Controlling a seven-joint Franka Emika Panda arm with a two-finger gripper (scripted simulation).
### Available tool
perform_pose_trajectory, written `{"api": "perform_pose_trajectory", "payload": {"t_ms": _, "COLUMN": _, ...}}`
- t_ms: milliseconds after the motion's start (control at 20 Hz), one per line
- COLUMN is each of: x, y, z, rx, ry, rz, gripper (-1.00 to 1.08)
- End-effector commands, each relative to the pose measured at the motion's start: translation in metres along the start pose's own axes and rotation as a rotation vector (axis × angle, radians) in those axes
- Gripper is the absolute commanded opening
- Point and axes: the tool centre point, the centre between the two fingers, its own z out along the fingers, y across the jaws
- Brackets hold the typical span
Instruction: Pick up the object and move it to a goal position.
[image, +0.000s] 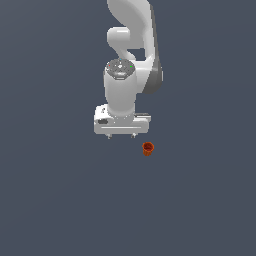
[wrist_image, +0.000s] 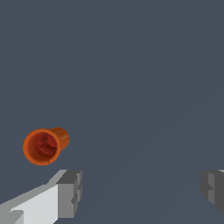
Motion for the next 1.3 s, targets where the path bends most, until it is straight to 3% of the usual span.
{"api": "perform_pose_trajectory", "payload": {"t_ms": 0, "x": 0.0, "y": 0.0, "z": 0.0, "rx": 0.0, "ry": 0.0, "rz": 0.0, "gripper": 1.0}}
{"api": "perform_pose_trajectory", "payload": {"t_ms": 450, "x": -0.006, "y": 0.021, "z": 0.01, "rx": -0.027, "ry": -0.028, "rz": -0.022, "gripper": 1.0}}
{"api": "perform_pose_trajectory", "payload": {"t_ms": 650, "x": -0.005, "y": 0.016, "z": 0.011, "rx": -0.025, "ry": -0.026, "rz": -0.027, "gripper": 1.0}}
{"api": "perform_pose_trajectory", "payload": {"t_ms": 900, "x": -0.002, "y": -0.014, "z": 0.026, "rx": -0.017, "ry": -0.018, "rz": -0.069, "gripper": 1.0}}
{"api": "perform_pose_trajectory", "payload": {"t_ms": 1250, "x": -0.003, "y": -0.09, "z": 0.061, "rx": 0.01, "ry": 0.001, "rz": -0.169, "gripper": 1.0}}
